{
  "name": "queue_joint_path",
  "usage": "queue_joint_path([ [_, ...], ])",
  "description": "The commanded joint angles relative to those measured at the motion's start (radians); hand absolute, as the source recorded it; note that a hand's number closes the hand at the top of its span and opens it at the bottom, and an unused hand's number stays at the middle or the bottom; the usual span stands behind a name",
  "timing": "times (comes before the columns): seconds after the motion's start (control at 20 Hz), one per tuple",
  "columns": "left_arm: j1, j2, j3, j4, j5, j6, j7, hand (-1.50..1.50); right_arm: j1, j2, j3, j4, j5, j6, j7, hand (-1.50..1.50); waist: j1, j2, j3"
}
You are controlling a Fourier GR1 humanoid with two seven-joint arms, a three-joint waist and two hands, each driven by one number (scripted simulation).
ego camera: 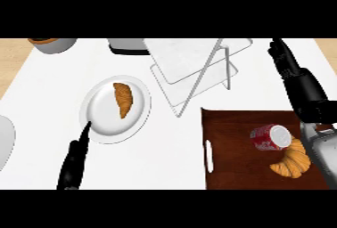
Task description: Pick the can from the tray and place it in the tiered shelf
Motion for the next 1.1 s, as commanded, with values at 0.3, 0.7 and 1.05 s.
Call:
queue_joint_path([
  [0.3,0.19,0.149,0.047,-0.217,0.005,-0.051,-0.019,0.0,0.308,-0.228,-0.178,0.206,0.177,-0.241,0.247,-1.5,-0.226,0.006,-0.059],
  [0.7,0.043,0.102,0.002,-0.164,0.075,-0.209,-0.069,0.0,0.565,0.012,-0.331,-0.184,-0.092,-0.296,0.122,-1.5,-0.085,-0.007,-0.038],
  [1.05,-0.08,0.117,0.055,-0.066,0.097,-0.283,-0.068,0.0,0.68,-0.13,-0.264,-0.536,-0.018,-0.248,0.389,-1.5,-0.039,0.0,-0.04],
])
